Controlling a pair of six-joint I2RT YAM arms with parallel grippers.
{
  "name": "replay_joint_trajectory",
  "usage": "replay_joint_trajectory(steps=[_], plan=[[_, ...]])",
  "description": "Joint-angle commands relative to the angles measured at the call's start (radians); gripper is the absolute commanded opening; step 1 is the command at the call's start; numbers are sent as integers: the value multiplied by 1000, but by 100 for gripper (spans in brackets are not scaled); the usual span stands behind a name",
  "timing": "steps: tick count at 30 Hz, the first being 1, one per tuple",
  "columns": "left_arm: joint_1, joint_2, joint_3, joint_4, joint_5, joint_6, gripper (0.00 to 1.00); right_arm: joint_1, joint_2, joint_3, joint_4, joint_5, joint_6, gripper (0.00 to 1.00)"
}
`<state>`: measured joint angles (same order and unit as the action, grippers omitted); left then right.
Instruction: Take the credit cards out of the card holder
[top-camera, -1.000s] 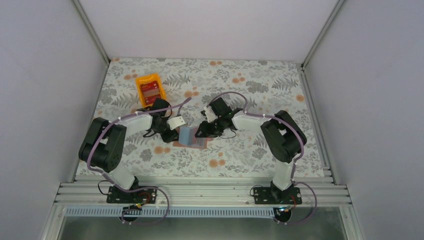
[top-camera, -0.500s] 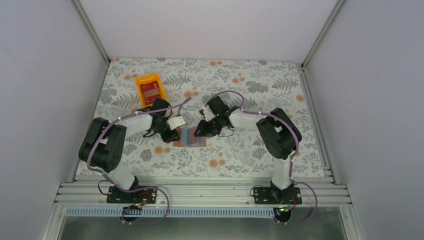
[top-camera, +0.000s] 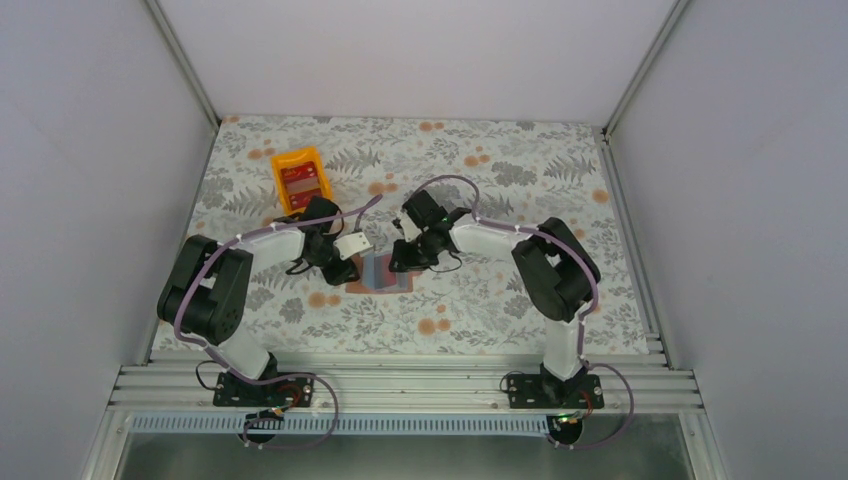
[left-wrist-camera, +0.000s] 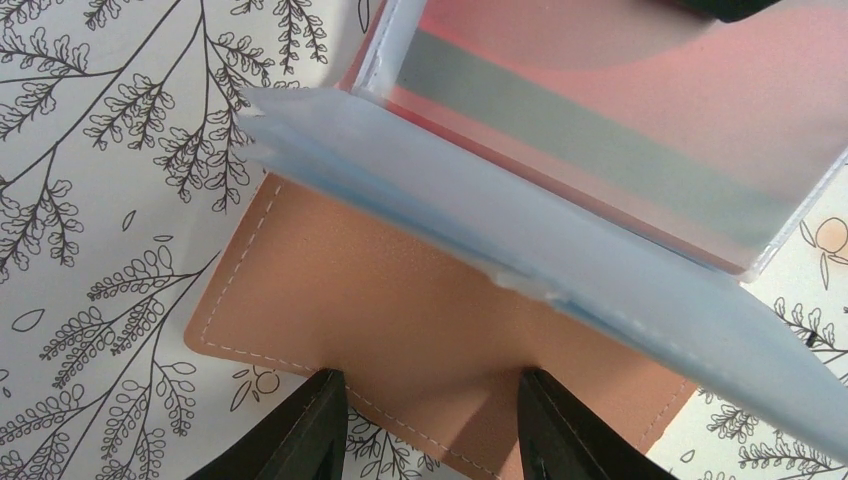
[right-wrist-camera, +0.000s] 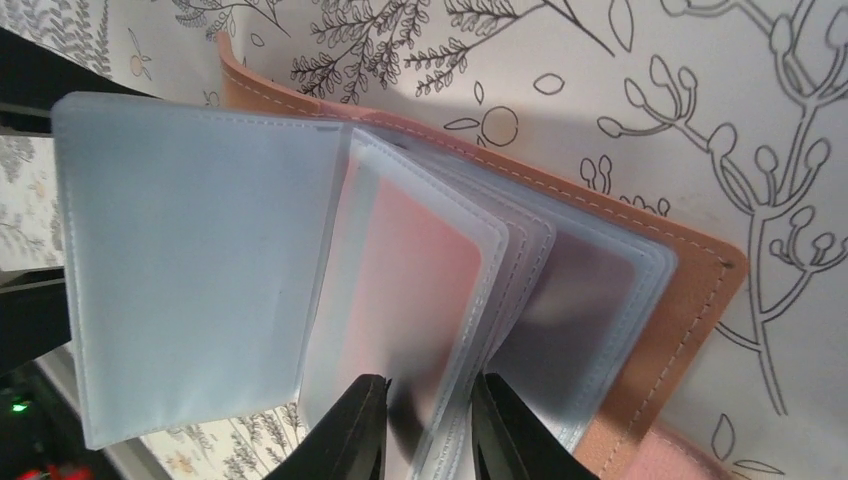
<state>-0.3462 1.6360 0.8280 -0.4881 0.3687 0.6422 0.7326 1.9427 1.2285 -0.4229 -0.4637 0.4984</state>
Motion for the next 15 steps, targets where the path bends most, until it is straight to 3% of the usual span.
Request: replay_joint_trajectory(steps=[1, 7, 15], plan=[[-13, 51, -38, -26, 12, -8, 45, 41, 1, 67, -55, 105, -40, 23], [-14, 45, -41, -23, 9, -6, 45, 71, -8, 124, -101, 146, -58, 23], [-13, 42, -43, -21, 2, -6, 45, 77, -19, 150, -103, 92, -76, 24]])
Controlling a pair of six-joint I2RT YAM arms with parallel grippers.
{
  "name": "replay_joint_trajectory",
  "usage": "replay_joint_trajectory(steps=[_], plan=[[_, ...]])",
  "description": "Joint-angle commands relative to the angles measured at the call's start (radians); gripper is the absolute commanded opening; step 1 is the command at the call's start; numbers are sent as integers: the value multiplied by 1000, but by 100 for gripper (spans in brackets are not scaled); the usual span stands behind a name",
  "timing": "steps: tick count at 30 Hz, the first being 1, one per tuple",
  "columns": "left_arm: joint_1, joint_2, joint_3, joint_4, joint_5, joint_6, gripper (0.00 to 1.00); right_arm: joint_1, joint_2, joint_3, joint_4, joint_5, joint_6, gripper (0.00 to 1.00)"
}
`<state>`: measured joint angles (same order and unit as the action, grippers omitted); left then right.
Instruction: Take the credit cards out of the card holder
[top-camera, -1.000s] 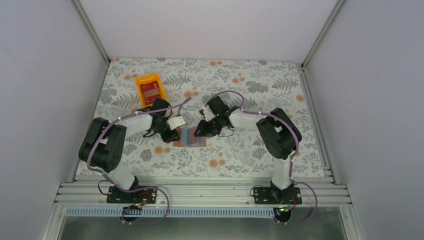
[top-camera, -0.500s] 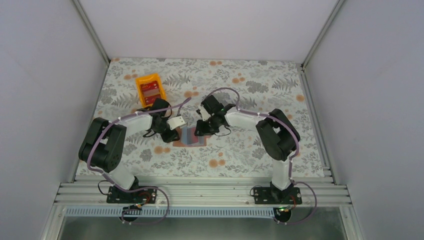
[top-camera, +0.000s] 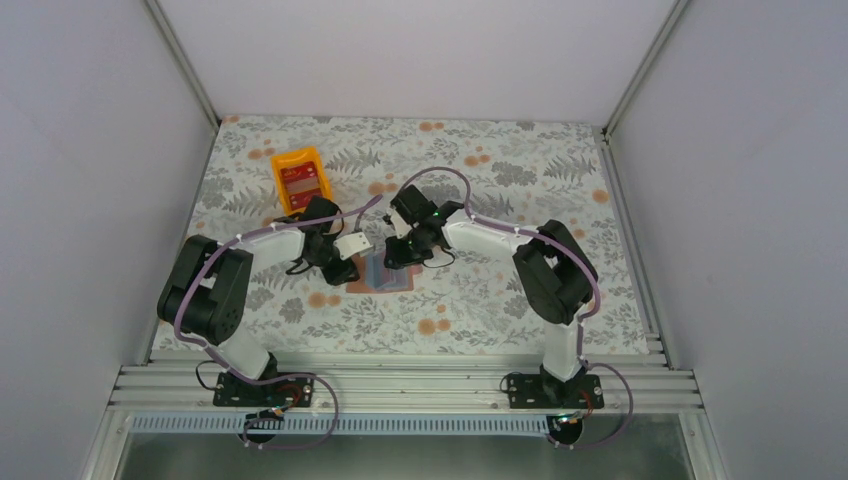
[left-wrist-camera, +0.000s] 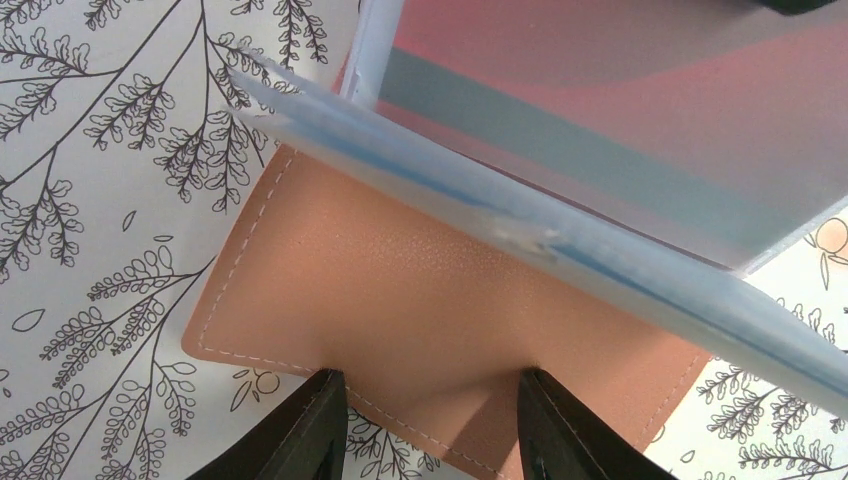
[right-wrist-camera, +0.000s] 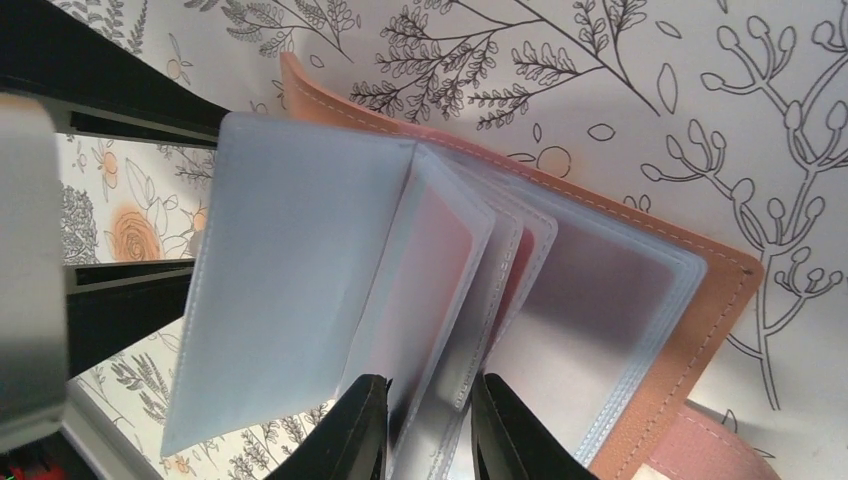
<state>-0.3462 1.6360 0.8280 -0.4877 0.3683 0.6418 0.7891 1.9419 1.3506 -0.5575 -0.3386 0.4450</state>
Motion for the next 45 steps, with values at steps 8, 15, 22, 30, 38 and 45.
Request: replay_joint_trajectory(steps=[8, 15, 22, 30, 38, 45], plan=[[-14, 44, -44, -20, 1, -8, 45, 21, 11, 14, 101, -134, -16, 28], [-14, 45, -44, -18, 1, -7, 45, 19, 48, 18, 108, -108, -9, 34], [-13, 46, -45, -19, 4, -9, 45, 19, 69, 18, 120, -101, -3, 37], [-13, 46, -44, -20, 7, -11, 45, 19, 69, 17, 126, -103, -5, 24], [76, -40, 12, -61, 76, 14, 48, -8, -48, -6, 128, -95, -24, 5], [273, -165, 209, -229, 352, 89, 76, -39, -207, 47, 35, 84, -48, 4]])
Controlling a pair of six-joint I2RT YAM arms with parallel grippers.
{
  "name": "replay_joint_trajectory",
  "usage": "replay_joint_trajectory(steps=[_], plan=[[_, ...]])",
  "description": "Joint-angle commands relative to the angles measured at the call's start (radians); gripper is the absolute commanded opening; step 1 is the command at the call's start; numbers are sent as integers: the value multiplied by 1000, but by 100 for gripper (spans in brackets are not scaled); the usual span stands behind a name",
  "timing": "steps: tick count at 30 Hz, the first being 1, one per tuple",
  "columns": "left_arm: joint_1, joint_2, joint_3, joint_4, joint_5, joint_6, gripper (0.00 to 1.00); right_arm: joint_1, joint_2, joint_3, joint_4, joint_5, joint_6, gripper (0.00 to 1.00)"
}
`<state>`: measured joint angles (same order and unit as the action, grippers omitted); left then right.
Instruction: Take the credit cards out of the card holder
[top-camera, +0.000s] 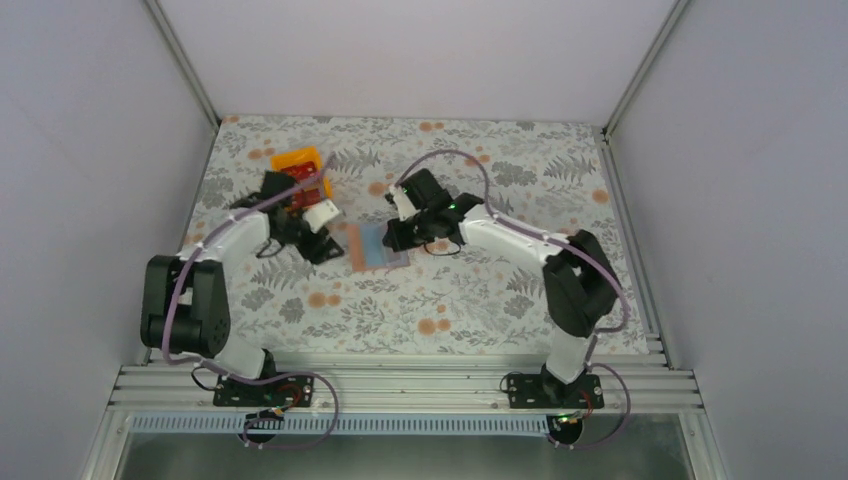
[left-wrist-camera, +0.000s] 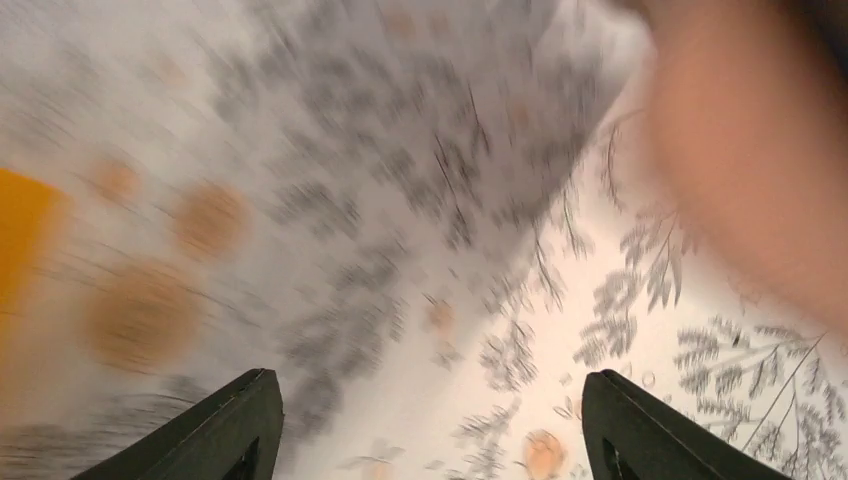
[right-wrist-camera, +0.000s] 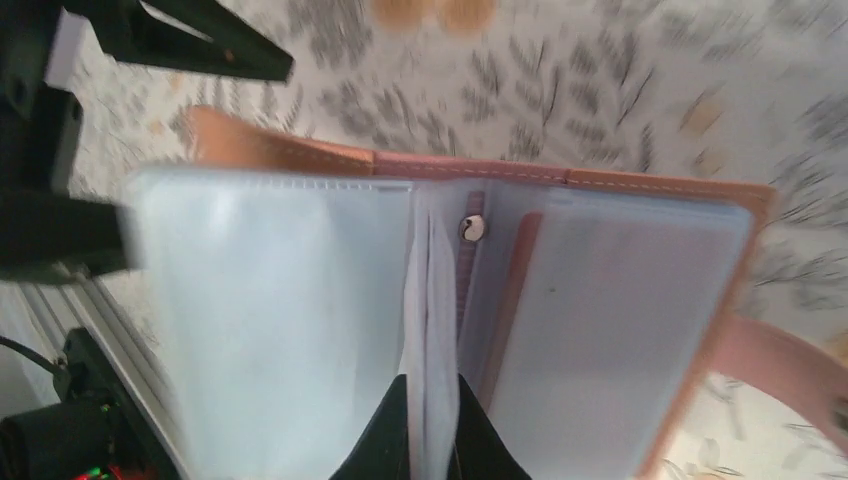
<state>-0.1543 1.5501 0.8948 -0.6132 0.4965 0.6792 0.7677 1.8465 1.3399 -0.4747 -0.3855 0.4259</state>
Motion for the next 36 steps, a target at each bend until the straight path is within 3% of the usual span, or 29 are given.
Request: replay_joint_trajectory(steps=[1, 7, 9, 11, 16, 19, 28, 36], plan=[[92, -88, 186, -135, 276, 56, 76, -18, -128, 76, -65, 166, -33, 4], [100, -70, 398, -293, 630, 34, 100, -18, -205, 167, -119, 302, -37, 4], [100, -72, 416, -273, 733, -38, 100, -18, -221, 192, -125, 327, -40, 4], [90, -87, 394, -171, 769, -203, 100, -18, -233, 199, -117, 334, -39, 4], [-38, -169, 355, -28, 582, -360, 100, -16, -240, 213, -88, 297, -35, 4], [-53, -161, 368, 18, 574, -452, 100, -9, -237, 217, -64, 270, -30, 4], [-79, -128, 408, 72, 435, -510, 100, 30, -237, 229, -38, 275, -32, 4], [-86, -108, 462, 64, 416, -527, 100, 63, -216, 251, -8, 253, -58, 4]])
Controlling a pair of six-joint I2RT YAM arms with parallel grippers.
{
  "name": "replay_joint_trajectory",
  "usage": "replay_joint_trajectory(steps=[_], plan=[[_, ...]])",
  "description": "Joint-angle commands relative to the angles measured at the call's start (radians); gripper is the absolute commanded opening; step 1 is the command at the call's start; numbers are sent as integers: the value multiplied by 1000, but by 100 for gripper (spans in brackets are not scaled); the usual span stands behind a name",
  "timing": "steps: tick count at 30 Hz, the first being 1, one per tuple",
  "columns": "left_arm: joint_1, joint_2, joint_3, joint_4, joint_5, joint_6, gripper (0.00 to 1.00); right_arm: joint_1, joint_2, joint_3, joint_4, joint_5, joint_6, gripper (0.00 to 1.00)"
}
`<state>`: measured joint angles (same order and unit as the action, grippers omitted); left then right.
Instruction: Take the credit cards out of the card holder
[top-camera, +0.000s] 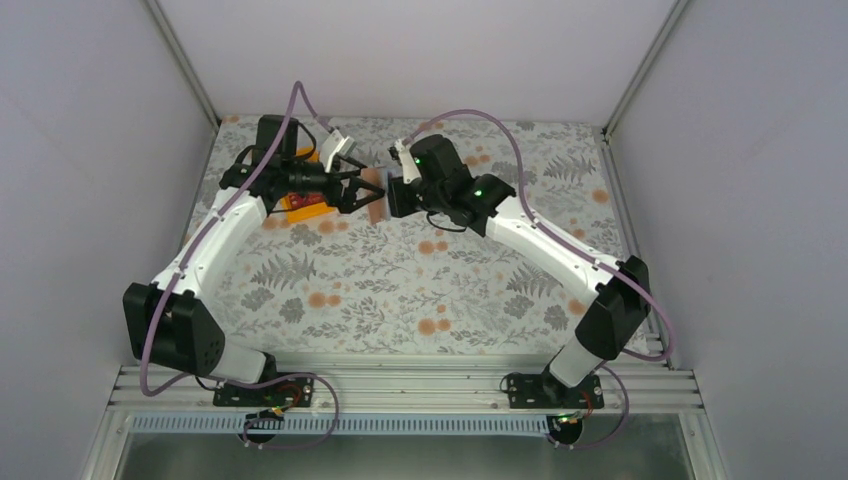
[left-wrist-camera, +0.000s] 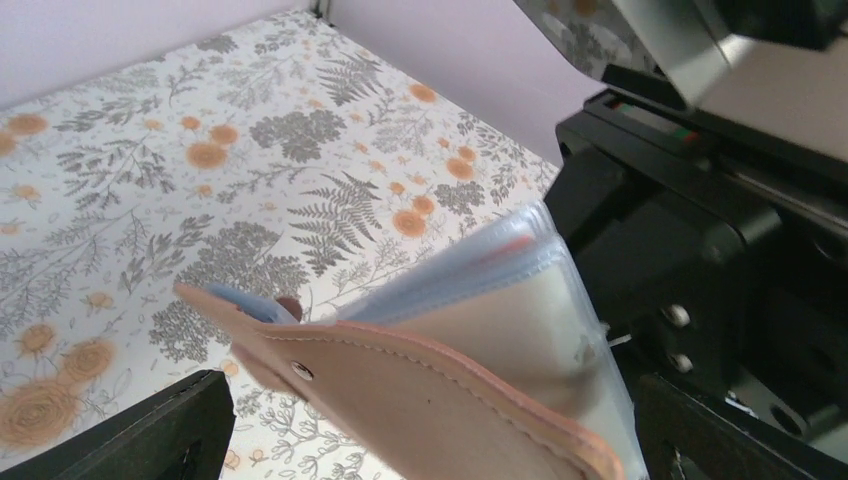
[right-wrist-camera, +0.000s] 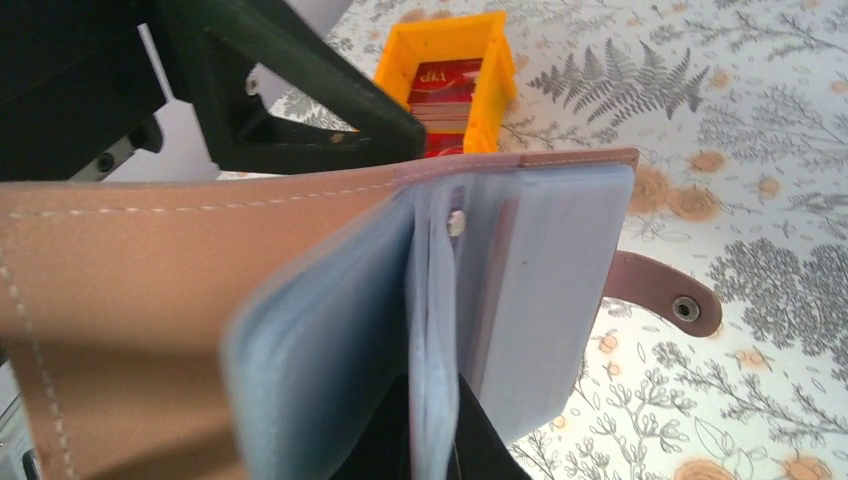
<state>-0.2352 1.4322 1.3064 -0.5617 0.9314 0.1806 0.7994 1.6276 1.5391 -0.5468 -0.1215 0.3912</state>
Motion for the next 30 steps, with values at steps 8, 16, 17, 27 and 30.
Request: replay_joint_trajectory(steps=[8, 16, 17, 27, 30], plan=[[-5, 26, 67, 6, 11, -37, 100, 66, 26, 85, 68, 12, -47, 4], [-4, 44, 78, -26, -71, -17, 95, 76, 27, 101, 75, 22, -67, 4], [-4, 44, 81, -31, -85, -16, 93, 77, 23, 99, 73, 26, -69, 4], [42, 42, 69, -49, -130, -37, 77, 76, -56, 34, 104, 81, -83, 4], [50, 36, 61, -50, -93, -36, 68, 75, -59, 30, 106, 85, -84, 4]])
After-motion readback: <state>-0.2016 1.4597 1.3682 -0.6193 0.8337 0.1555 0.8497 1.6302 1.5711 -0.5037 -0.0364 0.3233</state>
